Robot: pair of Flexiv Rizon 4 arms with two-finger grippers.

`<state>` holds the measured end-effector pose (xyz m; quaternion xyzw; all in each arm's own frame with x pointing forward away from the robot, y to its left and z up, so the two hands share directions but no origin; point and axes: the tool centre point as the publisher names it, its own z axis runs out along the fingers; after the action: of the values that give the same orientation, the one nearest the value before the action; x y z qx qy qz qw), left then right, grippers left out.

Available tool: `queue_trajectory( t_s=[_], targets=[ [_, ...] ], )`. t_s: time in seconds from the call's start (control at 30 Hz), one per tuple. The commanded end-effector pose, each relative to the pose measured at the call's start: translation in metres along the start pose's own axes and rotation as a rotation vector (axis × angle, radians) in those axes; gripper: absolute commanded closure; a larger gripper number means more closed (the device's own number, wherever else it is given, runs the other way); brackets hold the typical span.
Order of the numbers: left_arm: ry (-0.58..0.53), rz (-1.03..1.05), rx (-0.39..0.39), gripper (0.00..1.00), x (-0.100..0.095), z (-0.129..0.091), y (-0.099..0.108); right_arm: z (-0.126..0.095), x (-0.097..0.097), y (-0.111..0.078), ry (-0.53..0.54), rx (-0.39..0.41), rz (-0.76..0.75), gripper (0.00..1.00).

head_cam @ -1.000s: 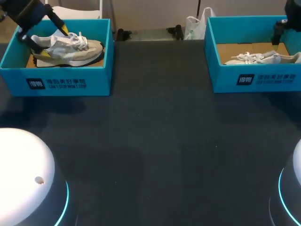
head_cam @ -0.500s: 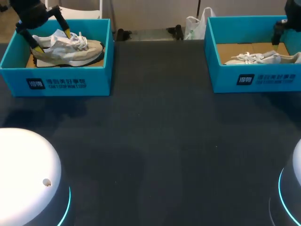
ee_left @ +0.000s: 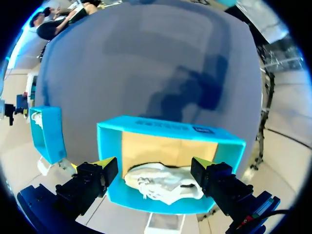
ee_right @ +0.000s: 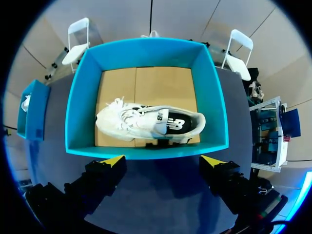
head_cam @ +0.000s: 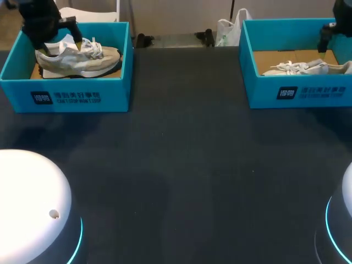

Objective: Take the shoe out of the shoebox, open the shoe tongue, remove and reinsert the insole, then place the shoe into the shoebox

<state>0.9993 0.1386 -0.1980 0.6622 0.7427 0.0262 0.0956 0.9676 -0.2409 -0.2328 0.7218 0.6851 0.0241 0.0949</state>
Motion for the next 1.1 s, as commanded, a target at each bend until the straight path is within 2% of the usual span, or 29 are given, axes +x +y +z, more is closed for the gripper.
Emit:
queue_trajectory(
  t_s=[0.03,0.5,0.63,0.97,1.0,1.1],
  targets=[
    [0.014,0.012,-0.015,0.00,0.012,0.003,0.019,0.000,0.000,0.001,0.001,0.001,0.000,0.00],
    [0.043,0.087,-0.071,0.00,0.063,0.014,0.079,0.000,0.000,0.001,0.001,0.001,0.000,0.00],
    [0.065,0.089,-0.094,0.00,0.076,0.021,0.089,0.000,0.000,0.001,0.001,0.001,0.000,0.00],
    [0.051,0.114,-0.080,0.00,0.108,0.042,0.121,0.000,0.000,0.001,0.001,0.001,0.000,0.00],
    [0.057,0.146,-0.107,0.00,0.111,0.044,0.123,0.000,0.000,0.001,0.001,0.001,0.000,0.00],
    [0.053,0.170,-0.105,0.00,0.115,0.047,0.127,0.000,0.000,0.001,0.001,0.001,0.000,0.00]
  ],
)
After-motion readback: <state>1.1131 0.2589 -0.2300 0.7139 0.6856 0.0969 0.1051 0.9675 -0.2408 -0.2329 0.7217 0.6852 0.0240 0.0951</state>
